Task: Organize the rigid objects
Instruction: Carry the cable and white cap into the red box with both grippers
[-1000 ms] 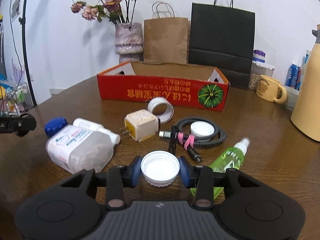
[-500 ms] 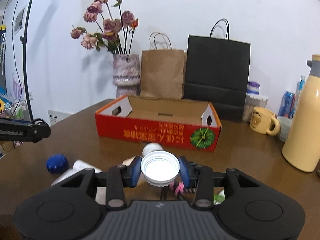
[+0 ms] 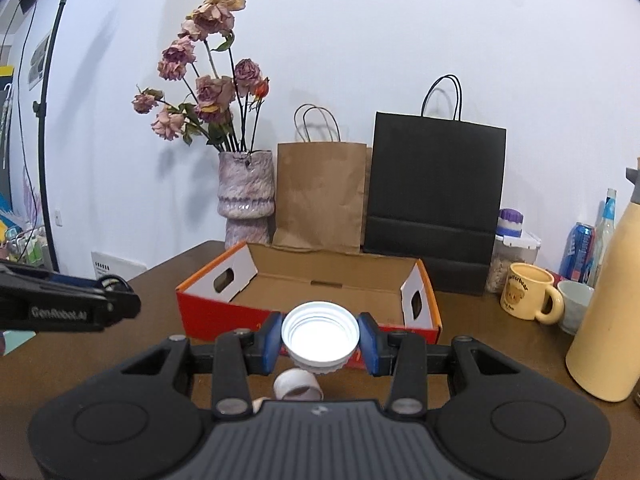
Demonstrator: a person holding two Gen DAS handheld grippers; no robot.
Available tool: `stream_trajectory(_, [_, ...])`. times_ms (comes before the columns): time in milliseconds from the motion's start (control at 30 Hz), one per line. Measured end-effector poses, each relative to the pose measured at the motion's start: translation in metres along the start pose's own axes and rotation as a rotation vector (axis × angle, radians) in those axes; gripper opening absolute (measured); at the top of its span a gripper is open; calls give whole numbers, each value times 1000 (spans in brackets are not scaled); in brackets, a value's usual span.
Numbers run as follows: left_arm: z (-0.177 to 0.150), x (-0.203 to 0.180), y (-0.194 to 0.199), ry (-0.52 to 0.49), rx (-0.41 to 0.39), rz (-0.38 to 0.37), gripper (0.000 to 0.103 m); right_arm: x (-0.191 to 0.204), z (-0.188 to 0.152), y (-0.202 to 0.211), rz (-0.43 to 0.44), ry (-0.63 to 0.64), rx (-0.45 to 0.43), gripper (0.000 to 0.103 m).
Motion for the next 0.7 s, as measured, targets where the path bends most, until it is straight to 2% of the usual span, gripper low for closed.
stream_trajectory(700, [54, -22, -59, 66, -46, 8, 45, -28, 33, -73, 3, -22, -10, 39])
Point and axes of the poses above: each gripper's, at about its wrist camera, not at the fingertips, and y roughly against the way its jaws point, x to its left, z to its top, the point moved 5 cm from there along -y, roughly the way its jaws point, and after that the axes turned 9 degrees about y, right-handed, at the moved point
